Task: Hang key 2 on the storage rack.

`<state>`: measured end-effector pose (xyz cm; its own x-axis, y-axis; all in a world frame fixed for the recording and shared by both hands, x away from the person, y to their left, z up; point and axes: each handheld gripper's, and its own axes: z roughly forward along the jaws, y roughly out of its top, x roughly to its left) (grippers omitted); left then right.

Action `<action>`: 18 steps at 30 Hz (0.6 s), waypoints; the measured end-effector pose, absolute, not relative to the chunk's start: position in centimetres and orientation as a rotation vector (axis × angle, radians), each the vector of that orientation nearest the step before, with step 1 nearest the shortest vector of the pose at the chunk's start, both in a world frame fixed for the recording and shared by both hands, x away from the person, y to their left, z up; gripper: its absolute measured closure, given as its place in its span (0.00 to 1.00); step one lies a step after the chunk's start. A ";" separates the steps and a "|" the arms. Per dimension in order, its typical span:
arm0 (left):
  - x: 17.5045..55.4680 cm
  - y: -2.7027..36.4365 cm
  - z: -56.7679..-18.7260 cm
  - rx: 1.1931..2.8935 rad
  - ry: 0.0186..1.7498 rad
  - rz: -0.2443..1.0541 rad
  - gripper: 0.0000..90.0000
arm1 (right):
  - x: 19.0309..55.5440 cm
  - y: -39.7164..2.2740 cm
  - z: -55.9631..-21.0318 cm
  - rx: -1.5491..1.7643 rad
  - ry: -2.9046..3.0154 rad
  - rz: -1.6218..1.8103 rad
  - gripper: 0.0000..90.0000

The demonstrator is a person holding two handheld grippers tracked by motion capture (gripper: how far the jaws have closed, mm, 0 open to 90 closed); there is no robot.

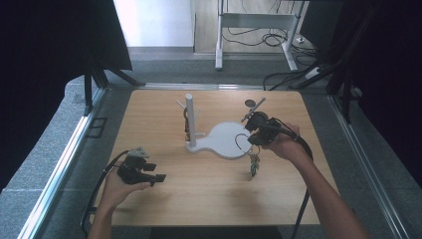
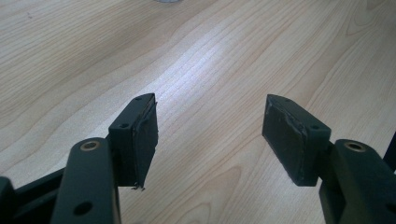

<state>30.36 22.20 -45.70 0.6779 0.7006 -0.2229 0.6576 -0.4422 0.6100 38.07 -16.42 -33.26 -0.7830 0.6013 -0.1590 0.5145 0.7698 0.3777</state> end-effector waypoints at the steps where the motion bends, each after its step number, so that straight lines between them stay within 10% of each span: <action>1: 30.3 22.2 -45.7 2.203 1.041 0.076 0.41 | 38.1 -16.4 -33.2 0.862 2.696 0.462 0.97; 18: 30.4 22.2 -45.8 2.212 1.036 0.071 0.40 | 39.0 -15.1 -31.6 0.847 2.681 0.467 0.97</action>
<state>30.38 22.16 -45.83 0.6810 0.6966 -0.2258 0.6590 -0.4487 0.6037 39.00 -15.11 -31.57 -0.7848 0.5946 -0.1749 0.5005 0.7744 0.3871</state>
